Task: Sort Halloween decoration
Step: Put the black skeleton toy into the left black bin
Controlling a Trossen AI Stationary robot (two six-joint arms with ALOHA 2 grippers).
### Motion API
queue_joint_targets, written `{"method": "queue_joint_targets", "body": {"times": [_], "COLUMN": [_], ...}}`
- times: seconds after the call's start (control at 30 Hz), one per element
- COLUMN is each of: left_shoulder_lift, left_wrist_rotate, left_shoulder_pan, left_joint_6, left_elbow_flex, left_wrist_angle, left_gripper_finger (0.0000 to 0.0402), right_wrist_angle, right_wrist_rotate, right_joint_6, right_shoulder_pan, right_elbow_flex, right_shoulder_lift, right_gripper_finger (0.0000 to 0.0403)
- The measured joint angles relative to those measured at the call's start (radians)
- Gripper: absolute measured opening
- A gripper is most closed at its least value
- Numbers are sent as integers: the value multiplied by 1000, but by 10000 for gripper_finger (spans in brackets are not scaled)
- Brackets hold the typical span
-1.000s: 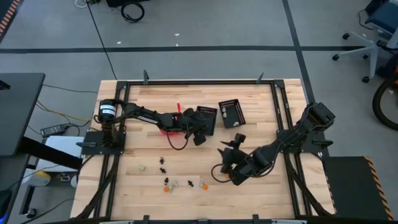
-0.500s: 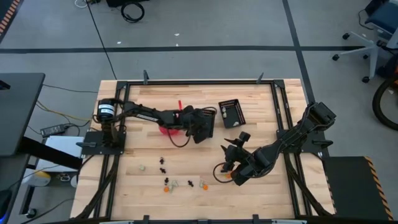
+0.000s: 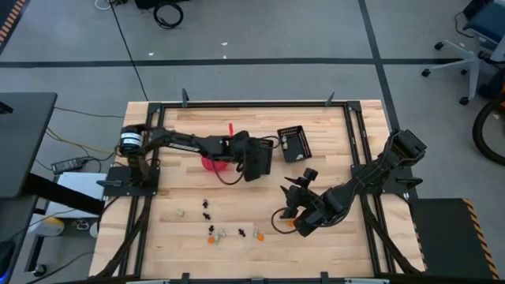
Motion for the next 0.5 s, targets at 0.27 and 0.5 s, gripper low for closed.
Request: {"method": "queue_joint_targets", "body": {"times": [0.27, 0.5], "left_shoulder_lift": [-221, -279], "left_wrist_rotate": [59, 187], "left_shoulder_pan": [-185, -400], "left_joint_6": [184, 69], "left_elbow_flex": [4, 4], "left_wrist_angle": [-271, -376], "left_gripper_finger": [139, 139], "right_wrist_angle": [-2, 68], "right_wrist_rotate": [2, -16], "right_joint_6": [0, -41], "right_shoulder_pan": [5, 5], "right_elbow_flex": [0, 0], "right_shoulder_lift": [0, 0], "right_gripper_finger": [165, 165]}}
